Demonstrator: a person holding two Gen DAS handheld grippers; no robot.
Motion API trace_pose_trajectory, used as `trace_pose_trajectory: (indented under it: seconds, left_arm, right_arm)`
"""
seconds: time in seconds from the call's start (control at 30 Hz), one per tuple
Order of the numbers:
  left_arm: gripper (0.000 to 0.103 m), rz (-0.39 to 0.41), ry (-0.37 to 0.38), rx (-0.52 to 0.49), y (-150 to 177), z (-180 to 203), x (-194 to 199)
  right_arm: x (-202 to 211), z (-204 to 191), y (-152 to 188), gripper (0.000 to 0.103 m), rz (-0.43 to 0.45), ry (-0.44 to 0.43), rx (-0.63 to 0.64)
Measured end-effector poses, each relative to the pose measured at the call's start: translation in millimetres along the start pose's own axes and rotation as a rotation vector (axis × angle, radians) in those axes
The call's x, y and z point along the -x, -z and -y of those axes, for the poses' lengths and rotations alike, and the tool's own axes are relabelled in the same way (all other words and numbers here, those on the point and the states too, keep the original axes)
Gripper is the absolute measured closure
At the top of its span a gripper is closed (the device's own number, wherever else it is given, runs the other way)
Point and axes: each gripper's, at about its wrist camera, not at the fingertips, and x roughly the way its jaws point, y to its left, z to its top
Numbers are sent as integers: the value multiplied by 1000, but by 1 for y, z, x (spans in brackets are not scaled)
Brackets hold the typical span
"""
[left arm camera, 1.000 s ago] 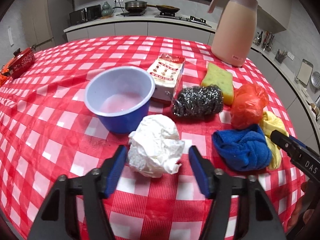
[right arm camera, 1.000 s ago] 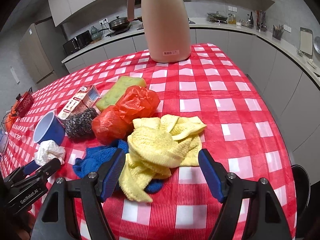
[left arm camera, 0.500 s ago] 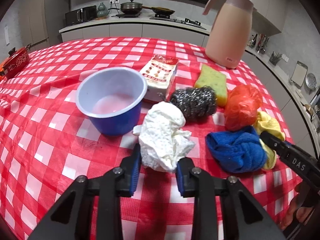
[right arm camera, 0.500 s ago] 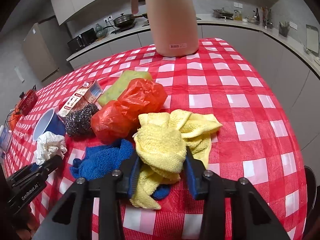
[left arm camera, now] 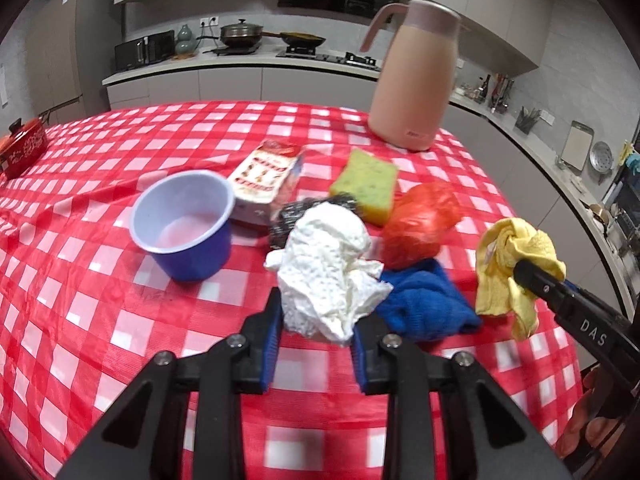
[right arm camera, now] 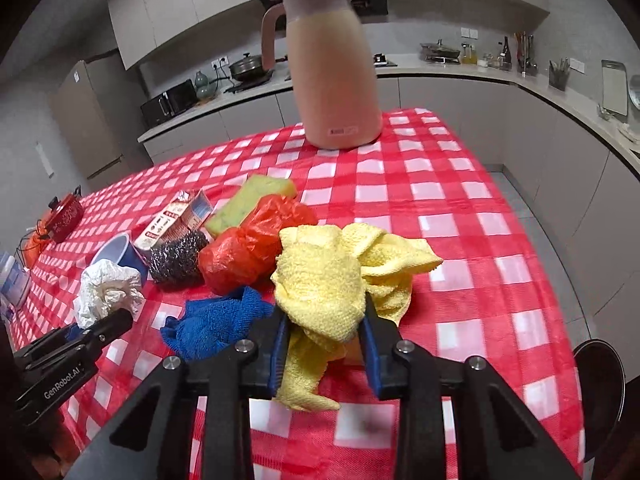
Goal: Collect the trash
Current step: 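Lift the tissue and yellow cloth and carry them toward the bin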
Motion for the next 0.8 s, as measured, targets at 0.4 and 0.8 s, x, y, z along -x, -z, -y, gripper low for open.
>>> trace_pose_trajectory:
  seconds: [0.4,0.8]
  left_arm:
    - [72,33,60,-69,5,75,24]
    - [72,23,125,-146,26,183,35]
  right_arm:
    - [64,46,3,69,83,15,-24]
    - [121,148,21,69,114,74,-99]
